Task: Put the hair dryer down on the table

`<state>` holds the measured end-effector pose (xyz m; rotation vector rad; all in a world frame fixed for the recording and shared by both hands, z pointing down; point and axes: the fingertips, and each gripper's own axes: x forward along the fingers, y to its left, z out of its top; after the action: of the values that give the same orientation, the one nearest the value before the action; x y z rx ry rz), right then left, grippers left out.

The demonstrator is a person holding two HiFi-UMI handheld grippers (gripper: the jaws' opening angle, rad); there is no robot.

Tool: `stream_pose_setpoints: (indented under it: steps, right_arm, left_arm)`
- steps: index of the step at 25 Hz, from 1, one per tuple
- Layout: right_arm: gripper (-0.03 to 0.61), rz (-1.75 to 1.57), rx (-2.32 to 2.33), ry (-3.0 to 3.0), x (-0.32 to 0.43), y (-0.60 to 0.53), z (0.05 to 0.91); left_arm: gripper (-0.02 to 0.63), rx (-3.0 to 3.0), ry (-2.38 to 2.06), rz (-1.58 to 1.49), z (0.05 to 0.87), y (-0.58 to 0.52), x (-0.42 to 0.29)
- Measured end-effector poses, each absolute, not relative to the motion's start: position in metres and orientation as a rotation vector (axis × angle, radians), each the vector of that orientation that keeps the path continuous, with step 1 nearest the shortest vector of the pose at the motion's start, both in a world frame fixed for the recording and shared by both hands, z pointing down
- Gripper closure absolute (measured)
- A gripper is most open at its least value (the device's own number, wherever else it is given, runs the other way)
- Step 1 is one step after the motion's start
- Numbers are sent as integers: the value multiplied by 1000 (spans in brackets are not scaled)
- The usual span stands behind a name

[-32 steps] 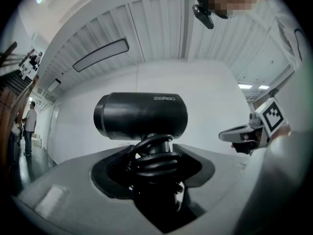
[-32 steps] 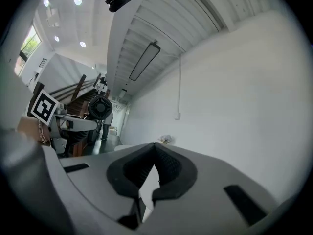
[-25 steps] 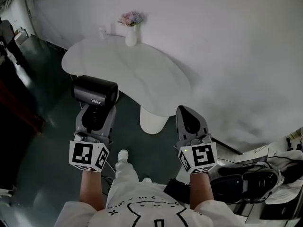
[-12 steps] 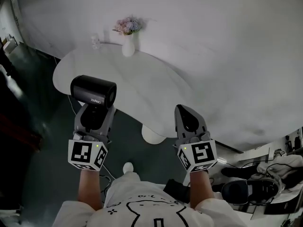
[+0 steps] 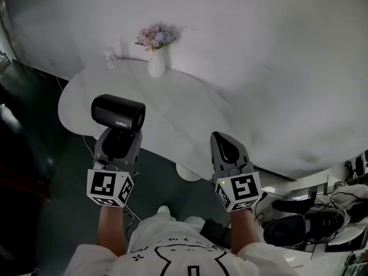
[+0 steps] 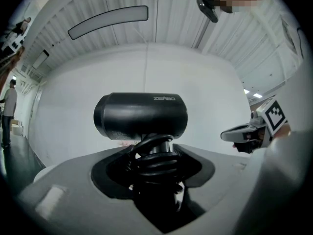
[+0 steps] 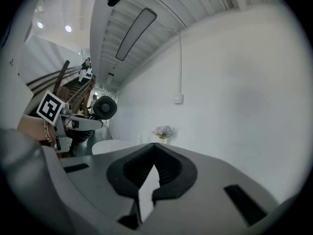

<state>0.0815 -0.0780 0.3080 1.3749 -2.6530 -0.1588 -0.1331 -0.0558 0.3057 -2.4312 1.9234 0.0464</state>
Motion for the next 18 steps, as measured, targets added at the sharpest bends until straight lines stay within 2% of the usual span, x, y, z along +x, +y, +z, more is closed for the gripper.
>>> stream_pose_setpoints:
  steps: [18]
  right_arm:
    - [583,-6,1468,-2574,73,-111,359]
  left_arm:
    - [367,-2592,1915,-81,383,-99,-140]
